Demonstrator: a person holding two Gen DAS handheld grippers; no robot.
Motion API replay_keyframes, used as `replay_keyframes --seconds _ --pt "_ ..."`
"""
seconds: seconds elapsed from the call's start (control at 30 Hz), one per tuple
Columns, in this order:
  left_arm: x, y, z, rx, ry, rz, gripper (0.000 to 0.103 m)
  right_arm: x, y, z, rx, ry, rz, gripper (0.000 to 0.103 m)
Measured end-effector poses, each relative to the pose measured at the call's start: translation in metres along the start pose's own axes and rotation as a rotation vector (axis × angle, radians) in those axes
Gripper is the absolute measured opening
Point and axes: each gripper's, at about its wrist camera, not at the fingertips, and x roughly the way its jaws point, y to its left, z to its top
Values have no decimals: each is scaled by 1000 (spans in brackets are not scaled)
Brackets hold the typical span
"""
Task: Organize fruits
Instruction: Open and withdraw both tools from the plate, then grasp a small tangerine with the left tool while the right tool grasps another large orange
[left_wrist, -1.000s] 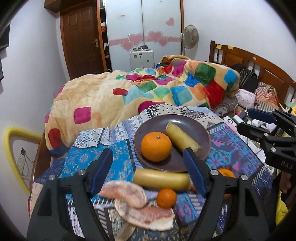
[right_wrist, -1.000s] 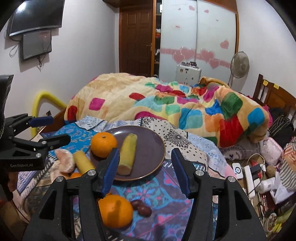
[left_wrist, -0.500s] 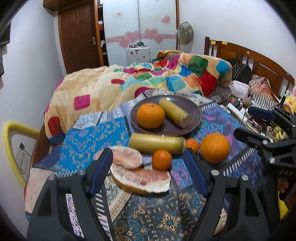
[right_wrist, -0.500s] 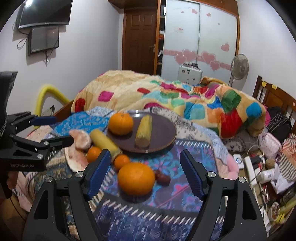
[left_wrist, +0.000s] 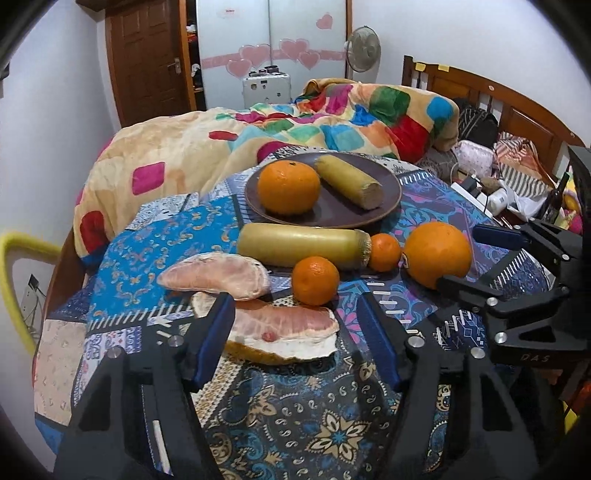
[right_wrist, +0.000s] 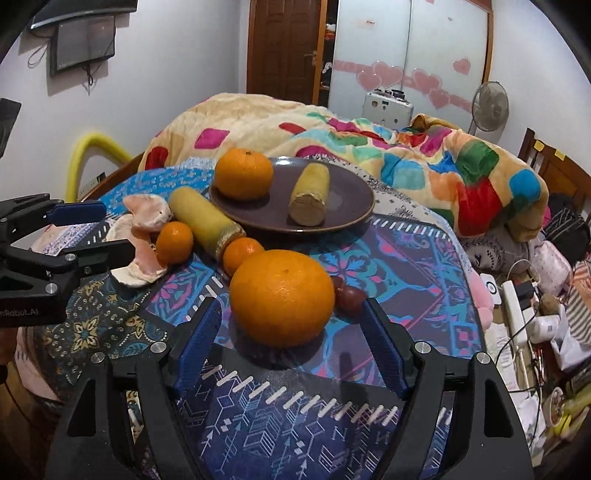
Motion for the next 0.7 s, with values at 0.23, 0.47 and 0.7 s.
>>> replay_keyframes --seconds 0.23,0.47,0.7 --pt "20 -6 1 16 36 -30 51 13 -2 -1 25 22 27 74" --pt "36 -9 6 10 65 -34 48 17 -6 -2 57 23 65 71" --pt "47 -2 10 -26 99 -60 37 16 -2 1 47 11 79 61"
